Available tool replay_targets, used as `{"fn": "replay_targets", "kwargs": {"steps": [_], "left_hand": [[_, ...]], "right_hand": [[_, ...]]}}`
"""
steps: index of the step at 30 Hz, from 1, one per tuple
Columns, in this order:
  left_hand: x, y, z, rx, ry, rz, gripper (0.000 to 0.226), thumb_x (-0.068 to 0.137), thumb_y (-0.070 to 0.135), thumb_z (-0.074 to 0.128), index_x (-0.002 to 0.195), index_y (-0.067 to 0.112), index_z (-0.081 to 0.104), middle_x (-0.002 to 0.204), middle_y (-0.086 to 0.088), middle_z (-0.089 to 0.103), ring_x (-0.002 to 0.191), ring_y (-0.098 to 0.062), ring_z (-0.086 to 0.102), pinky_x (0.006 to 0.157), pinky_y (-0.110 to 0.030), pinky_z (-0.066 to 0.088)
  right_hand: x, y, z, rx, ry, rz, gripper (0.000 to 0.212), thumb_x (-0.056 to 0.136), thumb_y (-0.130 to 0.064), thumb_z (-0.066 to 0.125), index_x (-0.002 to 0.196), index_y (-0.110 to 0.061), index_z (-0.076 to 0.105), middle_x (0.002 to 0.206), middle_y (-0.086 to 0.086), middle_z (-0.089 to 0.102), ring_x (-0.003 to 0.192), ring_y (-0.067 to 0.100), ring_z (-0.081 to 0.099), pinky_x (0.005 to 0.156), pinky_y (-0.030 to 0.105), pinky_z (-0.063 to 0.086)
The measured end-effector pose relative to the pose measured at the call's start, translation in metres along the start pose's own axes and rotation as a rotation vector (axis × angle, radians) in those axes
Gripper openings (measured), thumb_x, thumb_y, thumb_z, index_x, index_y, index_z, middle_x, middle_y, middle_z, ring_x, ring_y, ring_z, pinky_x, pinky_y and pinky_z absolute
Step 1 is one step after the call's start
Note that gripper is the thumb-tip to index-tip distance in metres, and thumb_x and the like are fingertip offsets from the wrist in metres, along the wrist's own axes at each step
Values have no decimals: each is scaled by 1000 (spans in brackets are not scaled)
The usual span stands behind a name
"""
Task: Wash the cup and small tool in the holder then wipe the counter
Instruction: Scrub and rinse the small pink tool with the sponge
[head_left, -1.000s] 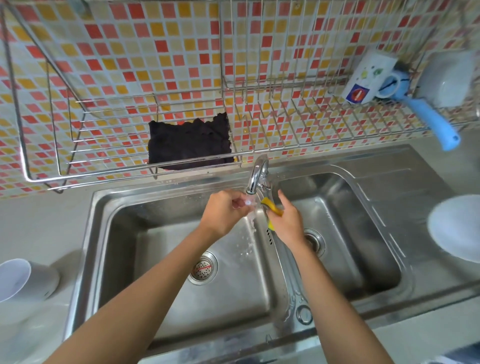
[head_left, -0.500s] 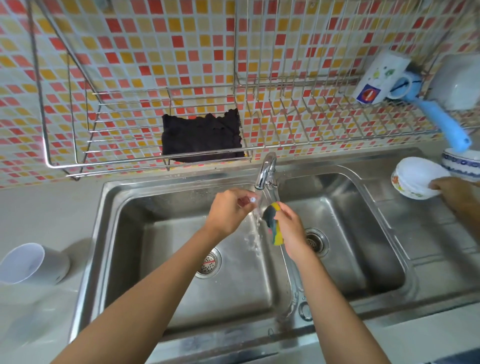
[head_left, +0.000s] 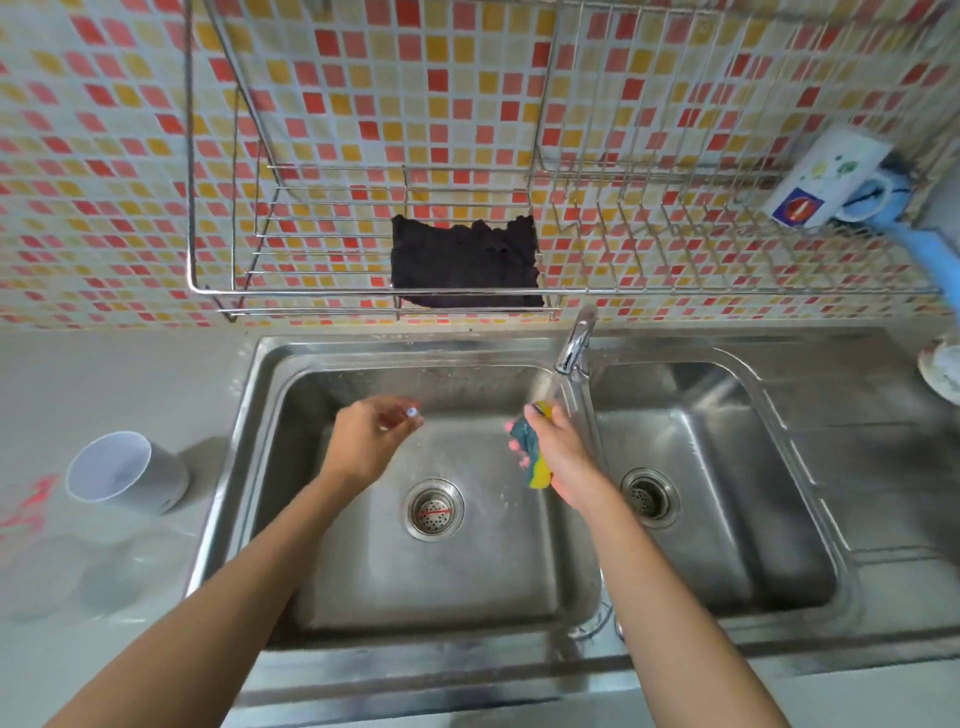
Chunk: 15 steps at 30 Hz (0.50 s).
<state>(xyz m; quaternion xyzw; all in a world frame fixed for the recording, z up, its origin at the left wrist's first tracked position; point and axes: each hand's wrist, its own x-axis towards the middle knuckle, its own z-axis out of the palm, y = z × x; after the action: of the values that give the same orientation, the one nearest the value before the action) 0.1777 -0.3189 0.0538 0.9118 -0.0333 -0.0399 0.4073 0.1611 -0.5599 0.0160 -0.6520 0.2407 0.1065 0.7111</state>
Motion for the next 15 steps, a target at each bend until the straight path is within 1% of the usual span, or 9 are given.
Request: {"fn": "replay_targets", "kwargs": {"steps": [2, 3, 4, 6, 8, 9, 11, 14, 15], "left_hand": [[-6, -10, -6, 1, 22, -29, 18, 84, 25, 74, 99, 15, 76, 87, -4, 75, 81, -18, 69, 77, -27, 51], [-9, -14, -8, 1, 32, -36, 18, 84, 24, 74, 98, 14, 76, 86, -4, 74, 80, -18, 69, 74, -23, 49], [-11, -17, -10, 4, 40, -41, 18, 84, 24, 74, 99, 15, 76, 85, -4, 74, 80, -19, 69, 71, -17, 47], [-15, -22, -11, 12, 45, -55, 19, 84, 24, 74, 101, 15, 76, 85, -4, 74, 80, -18, 68, 67, -12, 41], [-17, -25, -11, 16, 46, -62, 20, 84, 25, 74, 102, 16, 76, 85, -4, 73, 80, -18, 68, 67, -15, 41], [-17, -25, -11, 11, 48, -67, 21, 84, 25, 74, 102, 16, 76, 85, -4, 73, 80, -19, 68, 69, -17, 41], [-18, -24, -11, -7, 55, -75, 21, 83, 25, 74, 102, 15, 75, 85, -4, 73, 81, -19, 68, 71, -20, 42], [-17, -22, -9, -19, 57, -69, 22, 84, 26, 74, 102, 14, 75, 86, -5, 74, 81, -17, 68, 73, -20, 44], [-17, -21, -10, -18, 57, -67, 22, 84, 26, 74, 102, 14, 75, 86, -4, 74, 81, -16, 68, 72, -18, 45]], "right_hand": [[4, 4, 3, -110, 37, -55, 8, 101, -30, 43, 94, -26, 44, 77, 0, 60, 55, 13, 46, 58, 29, 40], [5, 6, 3, -157, 65, -79, 8, 100, -33, 43, 95, -29, 46, 74, -3, 57, 57, 13, 45, 61, 32, 40], [5, 6, 3, -185, 92, -101, 9, 99, -37, 43, 94, -31, 48, 72, -5, 54, 59, 13, 46, 63, 34, 41], [5, 5, 5, -204, 140, -134, 10, 98, -37, 43, 95, -32, 52, 80, -7, 57, 67, 12, 52, 66, 33, 44], [5, 4, 7, -224, 167, -155, 14, 99, -35, 40, 98, -27, 52, 91, -7, 61, 77, 9, 57, 72, 34, 46], [5, 3, 7, -242, 179, -168, 17, 98, -37, 39, 97, -26, 52, 91, -6, 61, 77, 10, 58, 73, 36, 47], [6, 2, 7, -287, 192, -193, 24, 92, -45, 38, 91, -26, 52, 86, -6, 60, 76, 14, 57, 74, 41, 47], [8, 2, 4, -308, 192, -232, 19, 91, -41, 35, 86, -28, 49, 80, -10, 55, 70, 12, 51, 73, 41, 43], [8, 2, 5, -320, 198, -245, 18, 90, -42, 35, 86, -29, 47, 79, -11, 54, 68, 12, 50, 72, 41, 42]]}}
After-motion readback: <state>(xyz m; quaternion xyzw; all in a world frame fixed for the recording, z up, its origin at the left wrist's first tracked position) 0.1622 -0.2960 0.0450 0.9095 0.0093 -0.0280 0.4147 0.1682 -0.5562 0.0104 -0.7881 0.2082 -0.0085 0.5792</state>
